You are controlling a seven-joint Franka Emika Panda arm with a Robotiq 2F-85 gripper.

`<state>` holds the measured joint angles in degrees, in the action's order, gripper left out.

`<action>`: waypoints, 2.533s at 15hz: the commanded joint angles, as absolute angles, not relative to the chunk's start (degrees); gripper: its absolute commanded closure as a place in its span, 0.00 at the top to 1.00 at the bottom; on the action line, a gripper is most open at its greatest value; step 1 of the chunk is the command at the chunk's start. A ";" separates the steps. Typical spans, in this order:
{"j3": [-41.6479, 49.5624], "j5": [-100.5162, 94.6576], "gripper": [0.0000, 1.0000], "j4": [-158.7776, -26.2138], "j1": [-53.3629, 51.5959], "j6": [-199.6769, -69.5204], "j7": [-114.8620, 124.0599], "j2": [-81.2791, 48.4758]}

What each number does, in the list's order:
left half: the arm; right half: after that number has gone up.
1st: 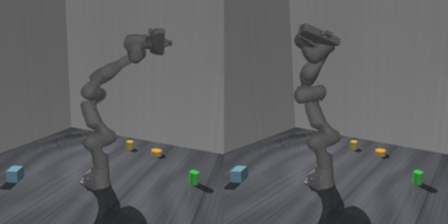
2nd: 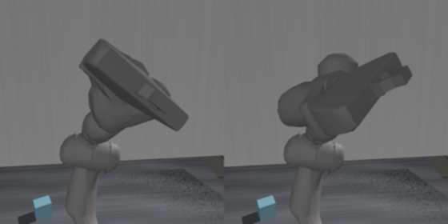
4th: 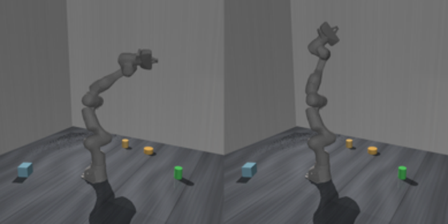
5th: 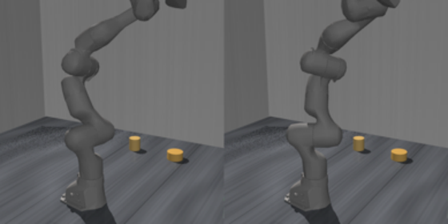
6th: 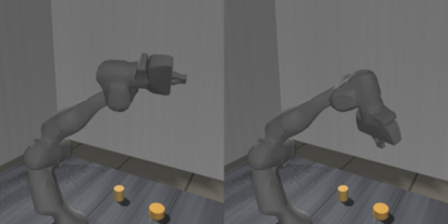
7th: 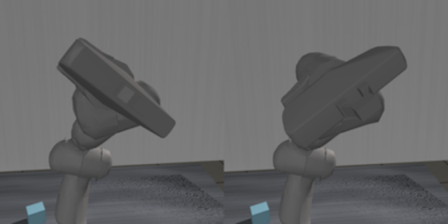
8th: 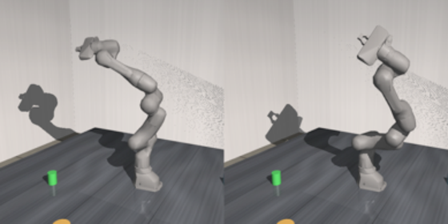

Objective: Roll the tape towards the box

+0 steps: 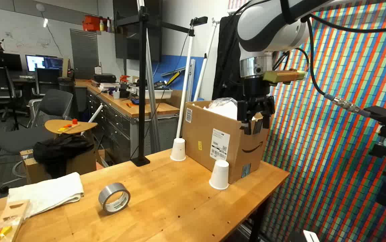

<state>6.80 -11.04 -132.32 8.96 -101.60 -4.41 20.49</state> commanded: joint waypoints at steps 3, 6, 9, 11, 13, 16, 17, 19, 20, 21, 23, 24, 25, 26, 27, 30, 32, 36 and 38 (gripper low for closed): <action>7.23 -11.16 1.00 -131.73 8.51 -101.48 -4.29 20.60; 7.23 -11.16 1.00 -131.67 8.50 -101.48 -4.28 20.63; 6.06 -10.10 1.00 -132.81 7.44 -102.22 -2.83 21.18; 4.49 -8.61 1.00 -133.85 5.78 -103.41 -0.94 21.64; 2.66 -7.06 1.00 -134.70 4.07 -105.33 1.54 21.63; -0.61 -4.31 1.00 -135.60 1.65 -109.23 6.92 20.70; -1.80 -3.72 1.00 -135.63 0.92 -110.48 8.67 20.25; -4.10 -3.38 1.00 -134.93 -0.48 -112.77 11.87 18.41; -5.45 -3.61 1.00 -133.86 -1.25 -113.34 13.47 16.88; -6.77 -3.99 1.00 -132.85 -1.97 -114.01 15.01 15.30; -9.03 -4.97 1.00 -130.54 -3.39 -115.45 17.10 12.12; -10.08 -5.67 1.00 -128.82 -3.97 -115.90 18.24 9.94; -10.81 -6.09 1.00 -127.38 -4.52 -116.09 18.91 8.30; -11.60 -7.16 1.00 -125.38 -4.97 -116.34 20.12 6.06; -12.05 -8.15 1.00 -123.69 -5.41 -116.46 20.97 4.34; -12.63 -10.76 1.00 -116.83 -7.06 -116.70 23.69 -2.32; -12.16 -13.47 1.00 -111.76 -8.33 -116.45 26.39 -6.83; -10.39 -16.12 1.00 -103.00 -10.79 -116.52 29.65 -14.77; -9.51 -16.47 1.00 -98.88 -12.32 -116.50 30.48 -18.65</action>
<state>-11.38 -14.90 -107.05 -9.46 -117.10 28.12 -12.15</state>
